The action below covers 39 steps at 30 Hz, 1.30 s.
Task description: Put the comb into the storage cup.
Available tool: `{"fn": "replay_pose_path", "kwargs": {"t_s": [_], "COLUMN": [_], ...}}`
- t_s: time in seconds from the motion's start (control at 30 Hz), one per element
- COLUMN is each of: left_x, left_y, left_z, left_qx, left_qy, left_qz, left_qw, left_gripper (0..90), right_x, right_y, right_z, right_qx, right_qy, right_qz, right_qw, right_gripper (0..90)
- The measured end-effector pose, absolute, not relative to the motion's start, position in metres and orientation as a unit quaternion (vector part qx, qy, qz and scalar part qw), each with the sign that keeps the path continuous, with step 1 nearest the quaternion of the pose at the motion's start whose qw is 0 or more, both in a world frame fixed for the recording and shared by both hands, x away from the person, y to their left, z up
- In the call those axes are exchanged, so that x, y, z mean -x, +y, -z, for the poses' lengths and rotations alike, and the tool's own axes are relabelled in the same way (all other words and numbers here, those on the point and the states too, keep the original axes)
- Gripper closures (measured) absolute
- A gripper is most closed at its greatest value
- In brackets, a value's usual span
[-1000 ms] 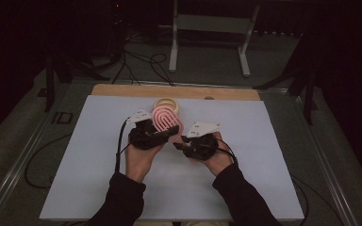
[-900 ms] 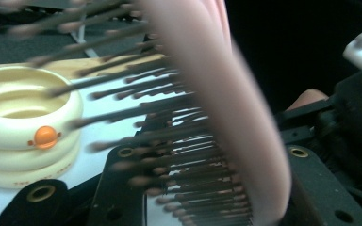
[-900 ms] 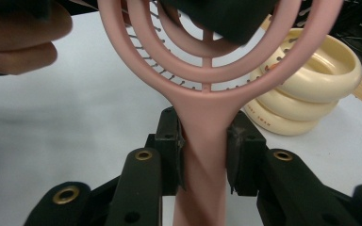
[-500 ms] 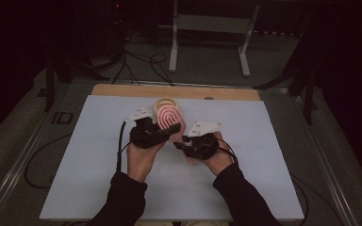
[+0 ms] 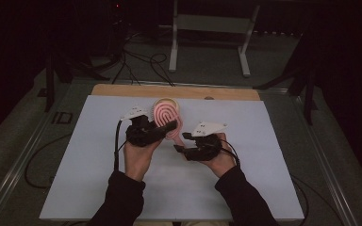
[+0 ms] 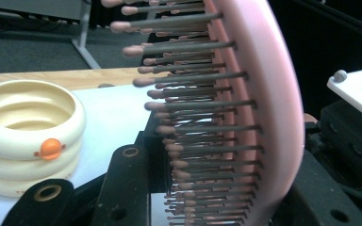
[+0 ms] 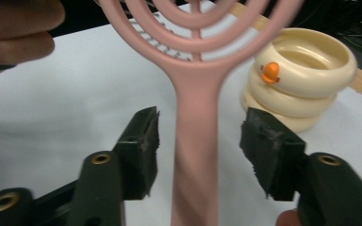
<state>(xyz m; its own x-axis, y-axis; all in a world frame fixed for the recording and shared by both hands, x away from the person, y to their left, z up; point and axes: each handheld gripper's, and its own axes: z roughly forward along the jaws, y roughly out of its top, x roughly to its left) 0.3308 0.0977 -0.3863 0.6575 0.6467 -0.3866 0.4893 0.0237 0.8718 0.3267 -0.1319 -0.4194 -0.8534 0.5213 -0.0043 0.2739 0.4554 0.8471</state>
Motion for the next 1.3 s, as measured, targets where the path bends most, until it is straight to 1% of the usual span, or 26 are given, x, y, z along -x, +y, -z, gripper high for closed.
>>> {"fn": "replay_pose_path", "kwargs": {"t_s": [0.13, 0.17, 0.2, 0.3, 0.37, 0.53, 0.87, 0.93, 1.27, 1.3], "left_x": [-0.331, -0.332, -0.333, -0.334, -0.334, -0.335, -0.337, -0.338, -0.342, -0.343], "left_y": [0.099, 0.1, 0.101, 0.102, 0.102, 0.103, 0.105, 0.104, 0.106, 0.108], "left_z": [0.386, 0.384, 0.384, 0.382, 0.381, 0.377, 0.373, 0.371, 0.361, 0.358], "left_qx": [-0.695, -0.696, -0.696, -0.696, -0.696, -0.696, -0.695, -0.697, -0.699, -0.699], "left_qy": [0.41, 0.412, 0.411, 0.411, 0.412, 0.412, 0.412, 0.411, 0.406, 0.405], "left_qz": [-0.07, -0.077, -0.078, -0.081, -0.084, -0.089, -0.097, -0.1, -0.118, -0.122], "left_qw": [0.586, 0.583, 0.583, 0.583, 0.582, 0.582, 0.581, 0.579, 0.577, 0.577], "left_gripper": [64.1, 64.1, 64.1, 64.1, 64.1, 64.1, 64.1, 64.1, 64.1, 64.2], "right_x": [-0.325, -0.325, -0.32, -0.315, -0.312, -0.307, -0.299, -0.294, -0.281, -0.276], "right_y": [-0.135, -0.135, -0.138, -0.141, -0.143, -0.152, -0.176, -0.182, -0.194, -0.2], "right_z": [0.42, 0.42, 0.42, 0.421, 0.422, 0.422, 0.434, 0.434, 0.438, 0.442], "right_qx": [-0.246, -0.246, -0.254, -0.268, -0.276, -0.284, -0.334, -0.343, -0.355, -0.359], "right_qy": [0.839, 0.839, 0.837, 0.831, 0.827, 0.818, 0.788, 0.775, 0.761, 0.759], "right_qz": [-0.468, -0.468, -0.461, -0.459, -0.461, -0.469, -0.482, -0.491, -0.492, -0.49], "right_qw": [0.13, 0.13, 0.15, 0.164, 0.166, 0.174, 0.188, 0.203, 0.231, 0.234], "right_gripper": [42.1, 37.3, 25.1, 12.6, 10.2, 8.9, 7.8, 7.8, 8.5, 8.4]}}
